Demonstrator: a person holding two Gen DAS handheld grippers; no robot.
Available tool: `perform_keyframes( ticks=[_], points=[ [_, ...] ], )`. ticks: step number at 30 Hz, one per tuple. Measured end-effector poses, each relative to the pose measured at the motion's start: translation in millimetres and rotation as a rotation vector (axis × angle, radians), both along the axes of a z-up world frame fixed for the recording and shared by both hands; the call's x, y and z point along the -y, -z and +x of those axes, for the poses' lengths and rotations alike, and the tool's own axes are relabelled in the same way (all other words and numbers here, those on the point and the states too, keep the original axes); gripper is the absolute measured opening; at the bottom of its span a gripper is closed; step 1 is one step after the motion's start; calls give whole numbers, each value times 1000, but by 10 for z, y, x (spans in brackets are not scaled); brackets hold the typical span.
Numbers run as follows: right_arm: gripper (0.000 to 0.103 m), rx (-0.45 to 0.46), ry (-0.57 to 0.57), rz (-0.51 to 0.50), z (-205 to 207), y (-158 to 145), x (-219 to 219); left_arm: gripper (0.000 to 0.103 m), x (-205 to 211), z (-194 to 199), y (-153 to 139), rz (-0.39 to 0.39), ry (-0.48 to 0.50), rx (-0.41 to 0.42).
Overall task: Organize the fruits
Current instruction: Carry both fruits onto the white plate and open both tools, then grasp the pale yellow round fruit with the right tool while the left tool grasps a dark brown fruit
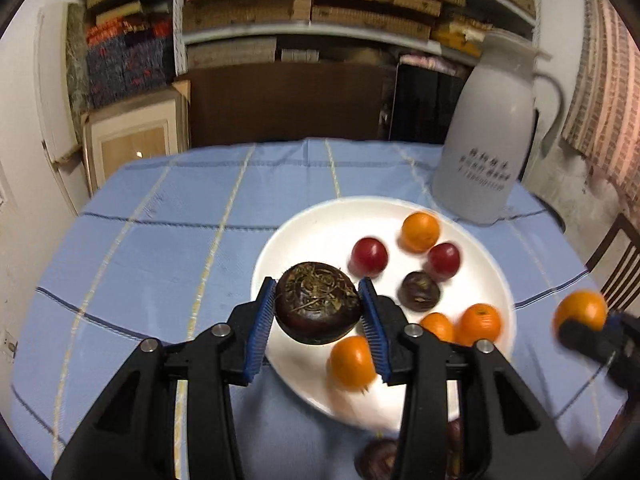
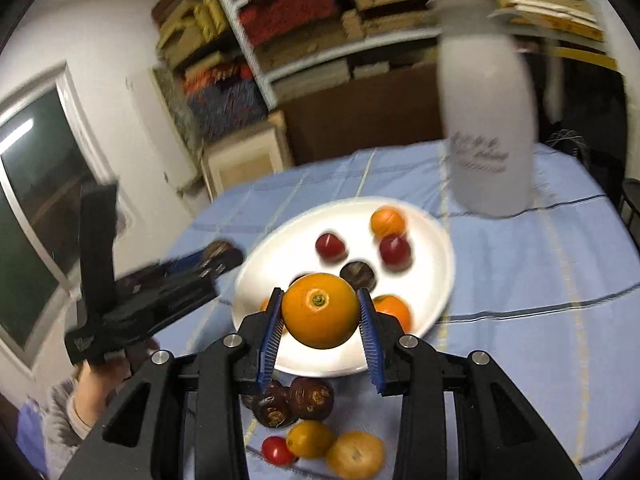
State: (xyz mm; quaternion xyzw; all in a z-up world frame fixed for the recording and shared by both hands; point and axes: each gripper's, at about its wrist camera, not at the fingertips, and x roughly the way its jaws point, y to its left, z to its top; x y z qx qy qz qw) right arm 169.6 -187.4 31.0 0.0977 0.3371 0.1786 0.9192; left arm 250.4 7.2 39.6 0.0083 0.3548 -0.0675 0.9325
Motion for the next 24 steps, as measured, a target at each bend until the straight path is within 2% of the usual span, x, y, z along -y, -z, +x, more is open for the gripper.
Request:
perform_keyframes(
  ticks=[5,7,8,9,13,14,15,18,20,22,24],
  points=[
    [38,-74,-54,-108,251,361,-297,41,28,268,267,7,23,-46],
    [45,-74,-33,-118,258,414,-276,50,39,313,299,-14,35,-44],
    [53,-68,-15,-108,261,398,-223,63,47,322,304,-14,37,-46],
    [54,-61,-6,-88,247,376,-181,69,54,319,303,-9,36,-40],
    [55,-45,38,-9,181,251,50,74,46,254,208,-1,16,-10],
    [58,-43,48,3,154,228,92,79,30,221,166,-11,7,-3],
    [62,-37,62,15,115,205,147,85,16,164,109,-18,-6,11],
    [67,-22,97,33,13,183,258,85,16,-72,-3,2,-24,58],
    [68,-33,106,53,-58,235,327,86,34,-309,-26,43,-39,99],
    [68,-50,113,74,-130,313,401,97,33,-574,6,77,-76,130],
    [68,-69,126,91,-243,423,471,98,19,-809,68,67,-103,141]
  ],
)
